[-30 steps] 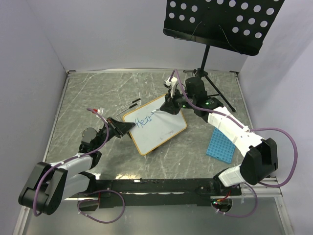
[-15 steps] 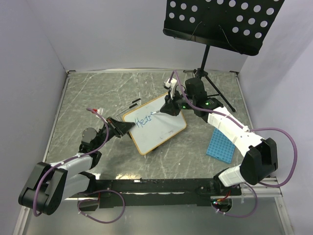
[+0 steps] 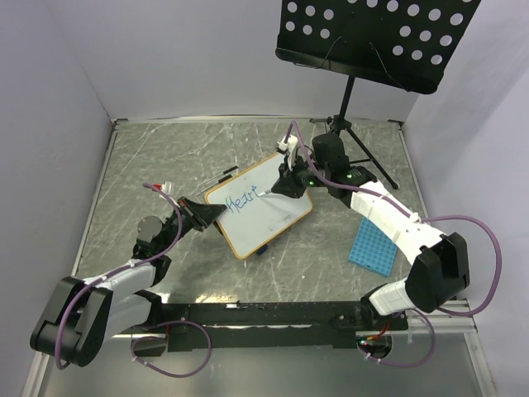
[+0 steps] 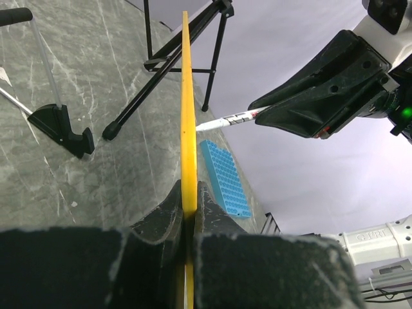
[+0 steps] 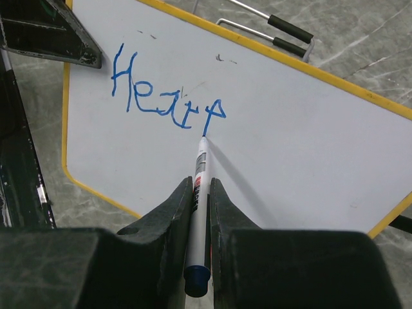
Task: Write a sentence on the whiteboard
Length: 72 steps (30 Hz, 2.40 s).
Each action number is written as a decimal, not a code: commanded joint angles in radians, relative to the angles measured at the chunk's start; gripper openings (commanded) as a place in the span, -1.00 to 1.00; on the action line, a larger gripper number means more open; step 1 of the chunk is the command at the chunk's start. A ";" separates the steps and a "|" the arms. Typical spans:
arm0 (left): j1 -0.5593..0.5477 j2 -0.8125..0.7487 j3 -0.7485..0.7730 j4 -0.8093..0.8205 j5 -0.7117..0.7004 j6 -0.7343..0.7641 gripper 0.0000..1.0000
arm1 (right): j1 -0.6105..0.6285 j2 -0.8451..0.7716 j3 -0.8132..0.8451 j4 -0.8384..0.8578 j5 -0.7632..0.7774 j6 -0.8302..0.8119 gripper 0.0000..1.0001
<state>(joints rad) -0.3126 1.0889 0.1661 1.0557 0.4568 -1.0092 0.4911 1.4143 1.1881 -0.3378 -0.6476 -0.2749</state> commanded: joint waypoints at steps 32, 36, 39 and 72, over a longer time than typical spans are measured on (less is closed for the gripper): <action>0.009 -0.014 0.000 0.148 0.065 -0.009 -0.98 | -0.095 -0.144 -0.001 0.040 -0.087 0.016 -1.00; 0.009 -0.018 0.003 0.142 0.074 -0.003 -0.98 | -0.105 -0.158 -0.022 0.046 -0.115 0.006 -1.00; 0.009 -0.015 0.006 0.145 0.083 -0.006 -0.98 | -0.111 -0.164 -0.035 0.052 -0.126 0.002 -1.00; 0.009 -0.041 0.003 0.139 0.106 -0.012 -0.98 | -0.151 -0.176 -0.041 0.049 -0.159 -0.044 -1.00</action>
<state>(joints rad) -0.3061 1.0763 0.1505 1.0611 0.5442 -1.0077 0.3534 1.2671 1.1225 -0.3031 -0.7834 -0.2897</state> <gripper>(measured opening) 0.061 0.187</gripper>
